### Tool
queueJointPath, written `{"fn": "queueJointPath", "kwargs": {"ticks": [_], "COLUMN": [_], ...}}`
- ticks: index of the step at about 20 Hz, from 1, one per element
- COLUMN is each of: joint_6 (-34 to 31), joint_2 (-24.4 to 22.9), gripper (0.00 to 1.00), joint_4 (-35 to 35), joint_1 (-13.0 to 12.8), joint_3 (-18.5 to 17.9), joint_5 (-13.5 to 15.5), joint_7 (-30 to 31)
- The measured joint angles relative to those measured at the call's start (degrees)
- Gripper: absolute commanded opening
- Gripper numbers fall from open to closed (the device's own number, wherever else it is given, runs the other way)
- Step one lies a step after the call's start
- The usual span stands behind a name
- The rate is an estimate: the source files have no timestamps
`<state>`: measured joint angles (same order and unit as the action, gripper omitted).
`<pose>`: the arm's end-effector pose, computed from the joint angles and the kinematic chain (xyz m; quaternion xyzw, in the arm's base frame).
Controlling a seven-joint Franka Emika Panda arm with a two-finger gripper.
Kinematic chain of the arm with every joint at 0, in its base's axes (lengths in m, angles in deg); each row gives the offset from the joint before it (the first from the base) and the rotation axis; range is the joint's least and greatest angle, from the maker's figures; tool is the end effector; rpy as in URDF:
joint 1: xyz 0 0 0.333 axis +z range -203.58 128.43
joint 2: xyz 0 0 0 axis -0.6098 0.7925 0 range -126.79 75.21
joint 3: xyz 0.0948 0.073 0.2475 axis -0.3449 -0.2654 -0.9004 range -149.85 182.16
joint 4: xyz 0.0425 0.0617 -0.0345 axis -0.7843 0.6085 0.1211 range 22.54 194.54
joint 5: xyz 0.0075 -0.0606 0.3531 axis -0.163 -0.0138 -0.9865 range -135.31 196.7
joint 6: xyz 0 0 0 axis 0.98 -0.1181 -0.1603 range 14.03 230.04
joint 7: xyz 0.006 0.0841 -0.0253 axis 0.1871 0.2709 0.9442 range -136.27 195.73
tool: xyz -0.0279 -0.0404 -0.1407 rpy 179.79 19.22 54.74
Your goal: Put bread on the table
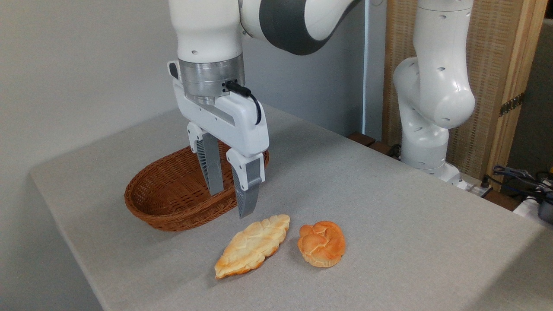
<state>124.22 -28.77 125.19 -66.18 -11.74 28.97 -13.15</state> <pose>0.5292 -0.0001 0.4663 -0.9261 0.3747 -0.0412 0.0184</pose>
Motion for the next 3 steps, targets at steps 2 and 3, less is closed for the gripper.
{"fn": "queueJointPath", "kwargs": {"ticks": [2,3], "joint_6": [0.2,0.2], "joint_2": [0.0,0.0], "gripper": [1.0,1.0], "joint_4": [0.0,0.0], "joint_1": [0.0,0.0], "joint_3": [0.5,0.6], "joint_5": [-1.3,-1.4], "joint_7": [1.5,1.6]}}
